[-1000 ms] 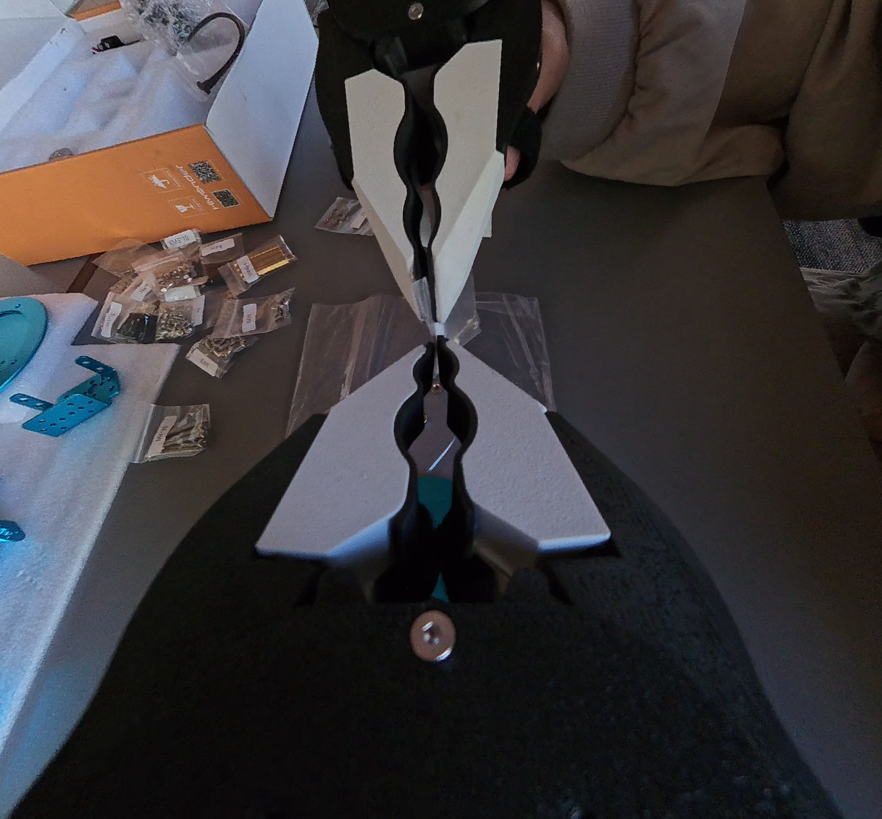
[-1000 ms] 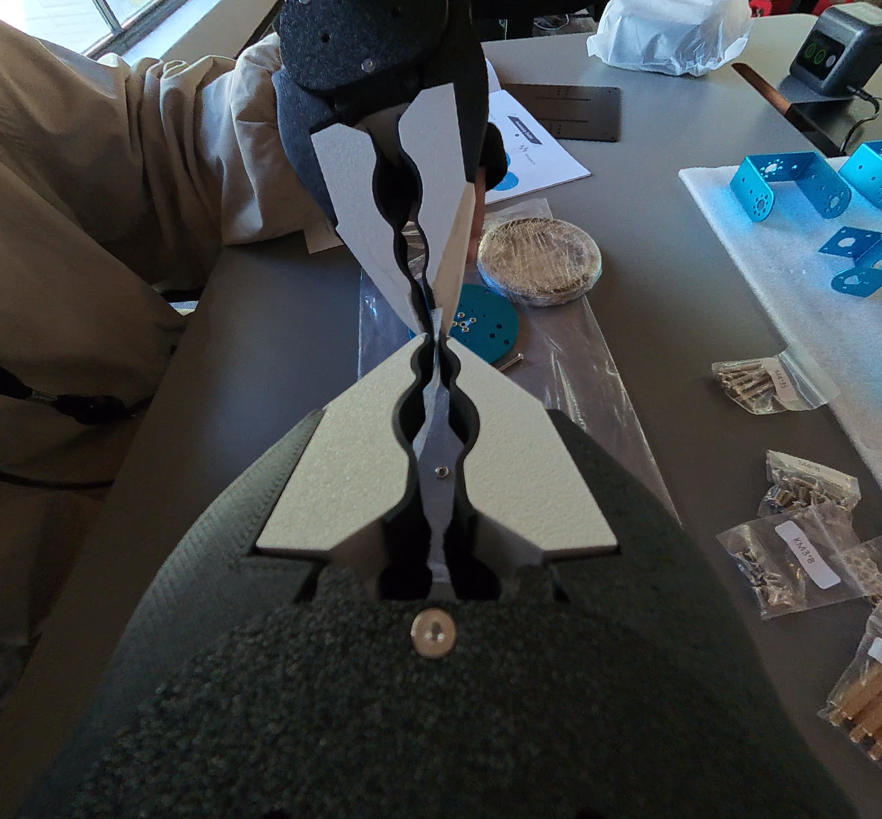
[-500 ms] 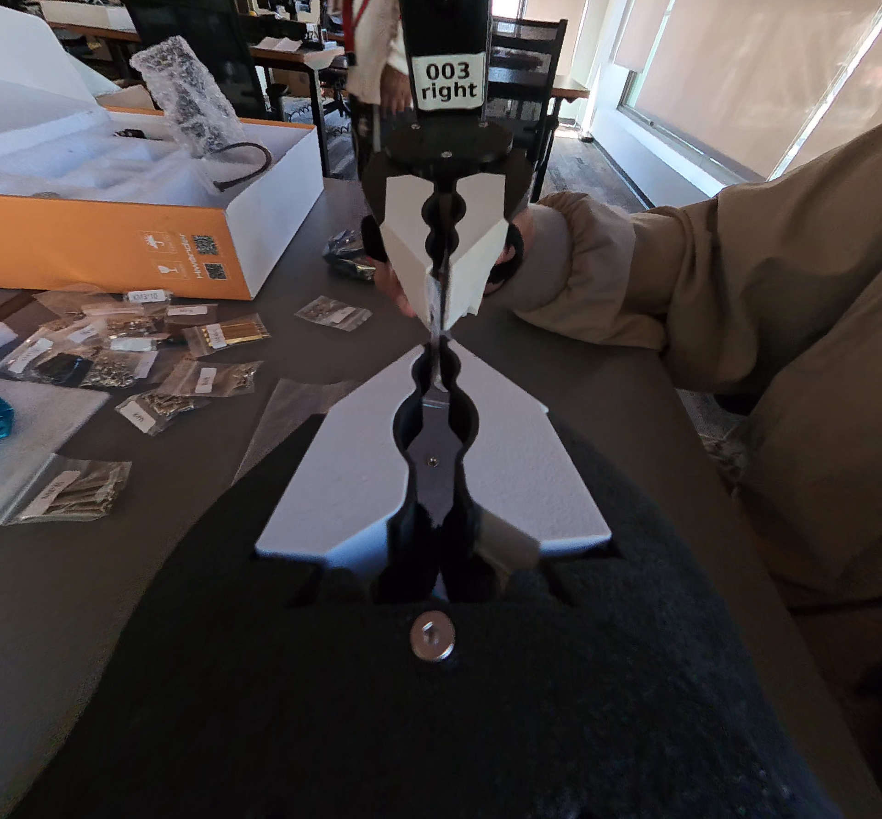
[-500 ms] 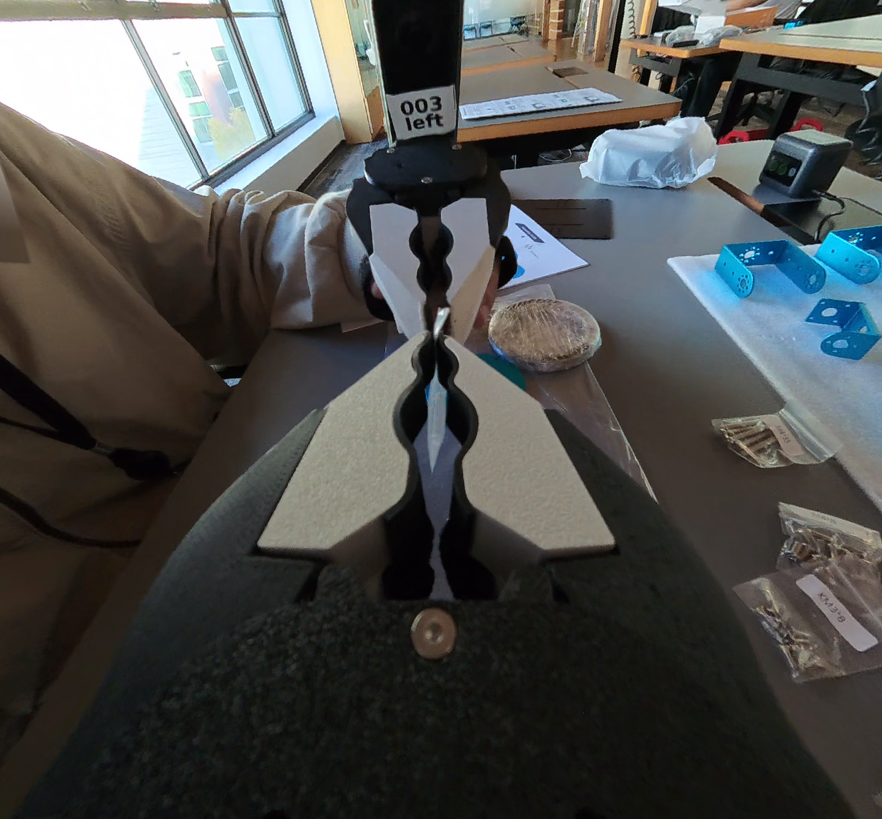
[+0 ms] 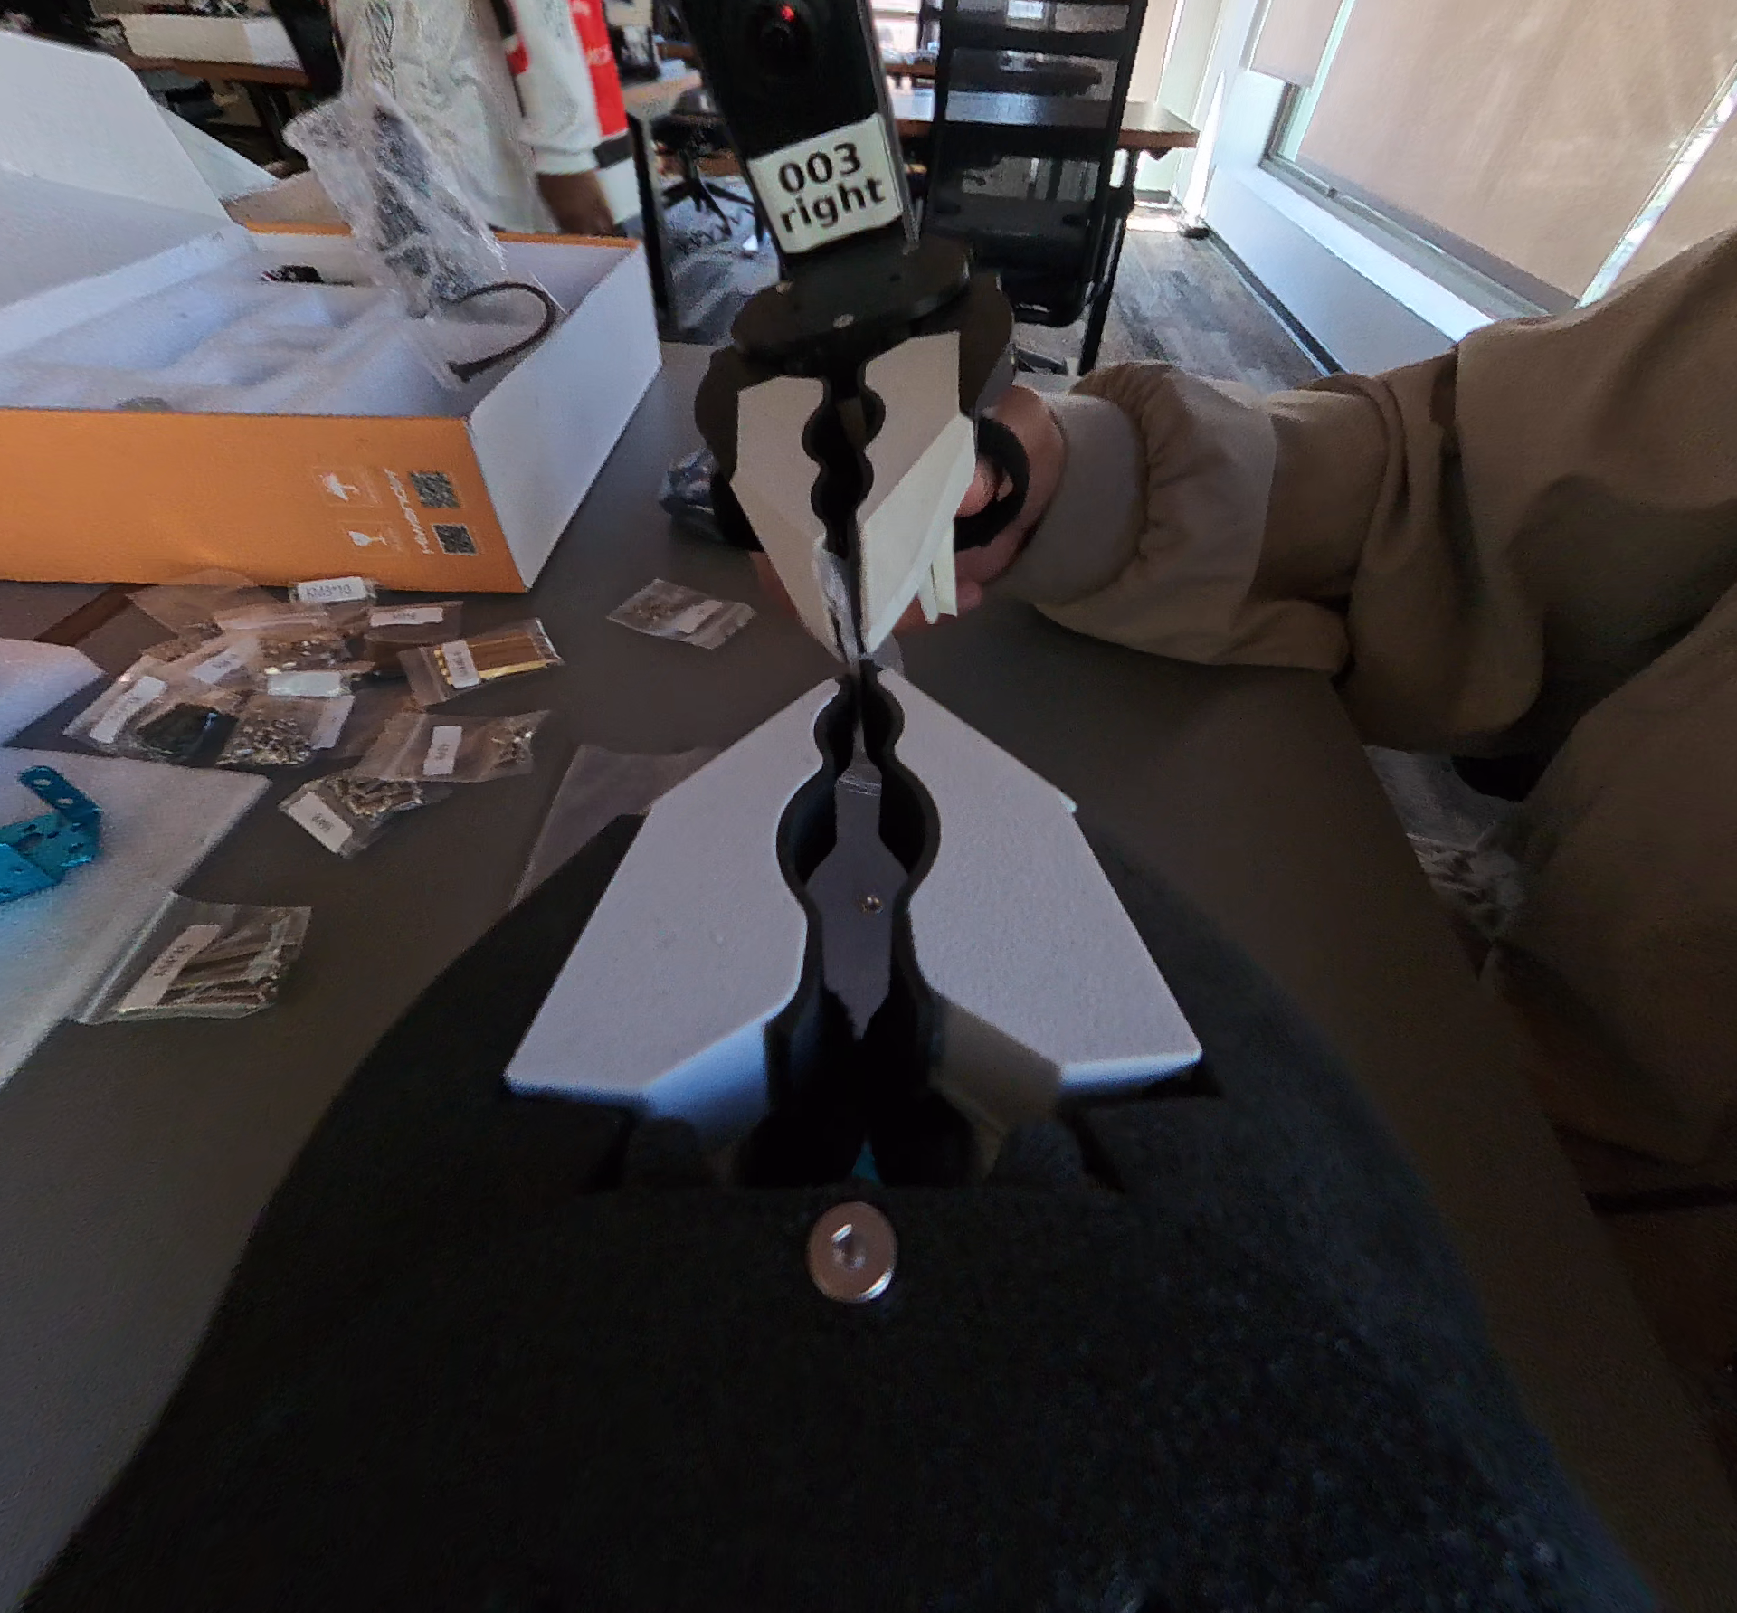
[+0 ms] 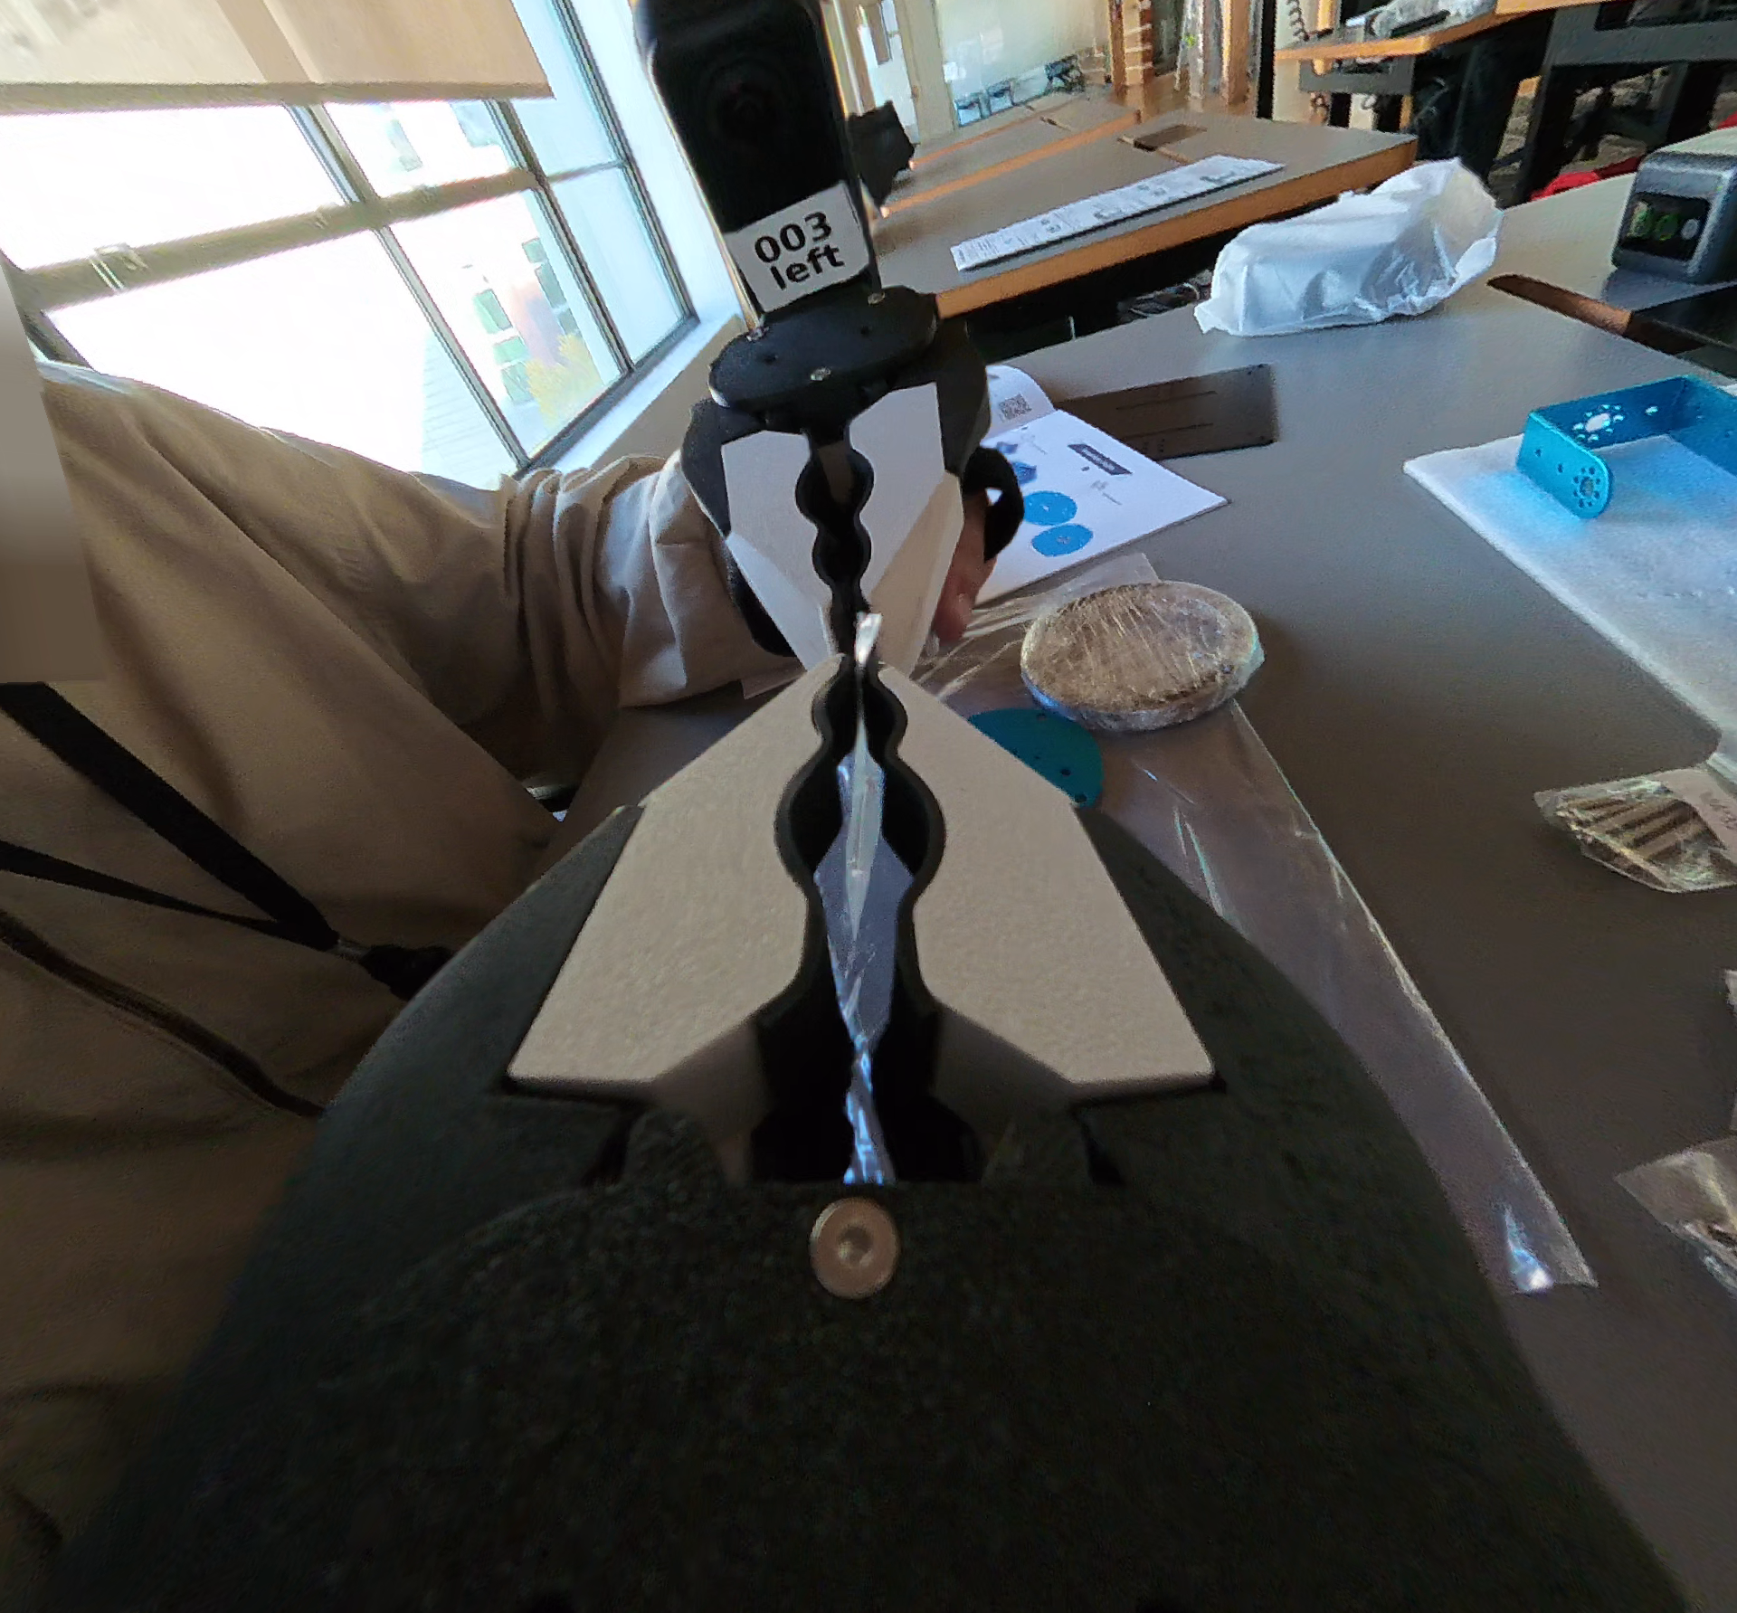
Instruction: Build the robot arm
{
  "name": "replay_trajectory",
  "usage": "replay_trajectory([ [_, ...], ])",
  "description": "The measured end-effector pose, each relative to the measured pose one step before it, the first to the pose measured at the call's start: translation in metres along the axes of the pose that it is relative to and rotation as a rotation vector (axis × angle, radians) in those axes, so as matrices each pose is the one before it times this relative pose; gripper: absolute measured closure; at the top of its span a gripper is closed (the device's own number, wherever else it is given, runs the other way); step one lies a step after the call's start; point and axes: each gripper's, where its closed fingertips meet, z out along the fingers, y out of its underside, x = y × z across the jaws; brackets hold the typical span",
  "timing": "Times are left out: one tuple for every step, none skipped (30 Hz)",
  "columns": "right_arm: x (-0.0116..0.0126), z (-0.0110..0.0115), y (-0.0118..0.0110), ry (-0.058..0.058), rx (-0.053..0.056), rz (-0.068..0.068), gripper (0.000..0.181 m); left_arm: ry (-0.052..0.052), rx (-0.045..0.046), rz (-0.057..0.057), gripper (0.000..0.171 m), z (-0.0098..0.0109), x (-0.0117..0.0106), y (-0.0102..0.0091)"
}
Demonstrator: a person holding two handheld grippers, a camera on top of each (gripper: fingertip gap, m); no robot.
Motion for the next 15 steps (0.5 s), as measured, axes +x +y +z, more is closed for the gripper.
replay_trajectory([
  [0.00164, -0.00082, -0.00208, 0.0096, 0.0121, -0.0114, 0.181, -0.0172, 0.01935, 0.0072, 0.171, -0.00092, -0.00182, -0.0028],
  [0.00116, -0.00133, -0.00291, 0.0128, 0.0175, -0.0171, 0.181, -0.0101, 0.02789, 0.0019, 0.171, -0.00135, -0.00126, -0.00336],
  [0.00012, -0.00177, -0.00285, 0.004, 0.0138, -0.0022, 0.181, 0.0001, 0.03012, -0.0138, 0.17, -0.00149, -0.00097, -0.00358],
  [0.0002, -0.00184, -0.0036, 0.0026, 0.0226, 0.0028, 0.181, 0.0069, 0.02968, -0.0246, 0.17, -0.00148, -0.0008, -0.00385],
  [0.0002, -0.00083, -0.00193, 0.0015, 0.0131, 0.0004, 0.181, 0.0127, 0.02019, -0.0246, 0.171, -0.00084, -0.00017, -0.00257],
  [0.00064, -0.00022, -0.00098, 0.0071, 0.0031, -0.0034, 0.181, 0.0048, 0.01709, -0.0205, 0.171, -0.00024, -0.00099, -0.00176],
  [0.00045, -0.00019, -0.00203, 0.0076, 0.0093, -0.0051, 0.181, 0.006, 0.02611, -0.0137, 0.171, -0.00028, 0.00003, -0.00222],
  [-0.00076, 0.00002, -0.00202, -0.0022, 0.0085, 0.0021, 0.181, 0.004, 0.02235, -0.0043, 0.171, -0.0003, 0.00031, -0.00192],
  [-0.00035, 0.00003, -0.00112, -0.0003, 0.0039, 0.0076, 0.181, -0.0008, 0.00766, 0.0035, 0.171, -0.0002, 0.00004, -0.0008],
  [-0.00041, -0.00001, -0.00102, -0.0019, 0.0057, 0.0085, 0.181, -0.0039, 0.00184, 0.0102, 0.171, -0.00017, 0.00023, -0.00118],
  [-0.00061, -0.00016, -0.00178, -0.0063, 0.0124, 0.0102, 0.181, -0.0054, -0.00045, 0.0152, 0.171, 0.0001, 0.0007, -0.00177],
  [-0.0011, -0.00041, -0.00171, -0.0065, 0.0029, 0.0052, 0.181, -0.0063, -0.00261, 0.0178, 0.171, 0.00023, 0.00105, -0.00175],
  [-0.00133, -0.00033, -0.00163, -0.0064, 0.0014, -0.0001, 0.181, -0.0025, -0.00356, 0.0121, 0.171, 0.00002, 0.00116, -0.00173],
  [-0.00154, 0.00004, -0.00148, -0.0067, 0.0027, 0.0013, 0.181, 0.0028, -0.00294, 0.0053, 0.171, -0.0004, 0.00131, -0.0017],
  [-0.00189, 0.00032, -0.00103, -0.0055, -0.0046, -0.0038, 0.181, 0.0065, -0.00478, 0.0063, 0.171, -0.00052, 0.00171, -0.00105],
])
